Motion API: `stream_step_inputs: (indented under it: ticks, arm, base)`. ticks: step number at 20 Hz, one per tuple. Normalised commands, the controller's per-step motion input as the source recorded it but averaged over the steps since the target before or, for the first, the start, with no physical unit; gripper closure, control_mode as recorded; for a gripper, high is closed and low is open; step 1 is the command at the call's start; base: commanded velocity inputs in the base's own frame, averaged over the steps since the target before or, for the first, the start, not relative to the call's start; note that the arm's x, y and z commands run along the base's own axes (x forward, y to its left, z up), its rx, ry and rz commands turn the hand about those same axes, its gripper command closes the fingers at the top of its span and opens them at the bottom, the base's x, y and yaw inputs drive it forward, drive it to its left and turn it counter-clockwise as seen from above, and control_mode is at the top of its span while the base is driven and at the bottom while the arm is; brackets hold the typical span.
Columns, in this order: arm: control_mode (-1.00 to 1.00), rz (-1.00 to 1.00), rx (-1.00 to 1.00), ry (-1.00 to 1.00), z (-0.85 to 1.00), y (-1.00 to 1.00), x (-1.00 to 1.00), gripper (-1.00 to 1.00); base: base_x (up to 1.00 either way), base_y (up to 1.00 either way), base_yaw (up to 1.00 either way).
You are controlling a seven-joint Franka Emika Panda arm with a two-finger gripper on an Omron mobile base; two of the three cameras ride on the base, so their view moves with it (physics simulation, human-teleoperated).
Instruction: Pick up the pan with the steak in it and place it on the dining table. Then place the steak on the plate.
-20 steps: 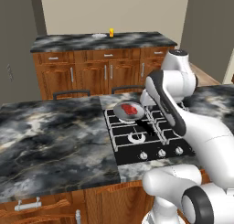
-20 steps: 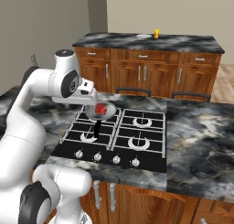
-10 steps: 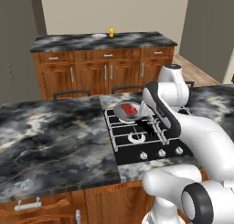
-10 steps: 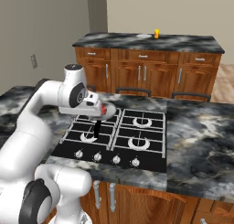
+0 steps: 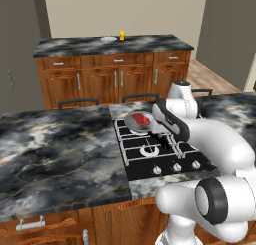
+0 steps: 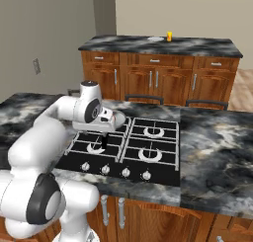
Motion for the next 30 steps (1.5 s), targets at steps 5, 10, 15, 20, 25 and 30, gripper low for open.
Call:
stream_step_inputs:
  ticks: [5,10,15,20,25,30]
  arm:
    - [-1.00,0.00,0.00,0.01,-0.49,-0.15,0.41,-1.00]
    - [-1.00,0.00,0.00,0.00,-0.44,-0.02,0.52,-1.00]
    - [-1.00,-0.01,0.00,0.02,-0.33,0.00,0.59,-1.00]
    - [-1.00,0.00,-0.02,0.00,-0.08,0.00,0.10,-1.00]
    - [-1.00,0.00,0.00,0.01,-0.15,0.00,0.18,-1.00]
    - [-1.00,0.00,0.00,0.02,-0.44,0.00,0.17,-1.00]
  base:
    - [0.00,0.00,0.00]
    - [0.00,0.00,0.00]
    - [0.00,0.00,0.00]
    - [0.00,0.00,0.00]
    - [0.00,0.00,0.00]
    - [0.00,0.00,0.00]
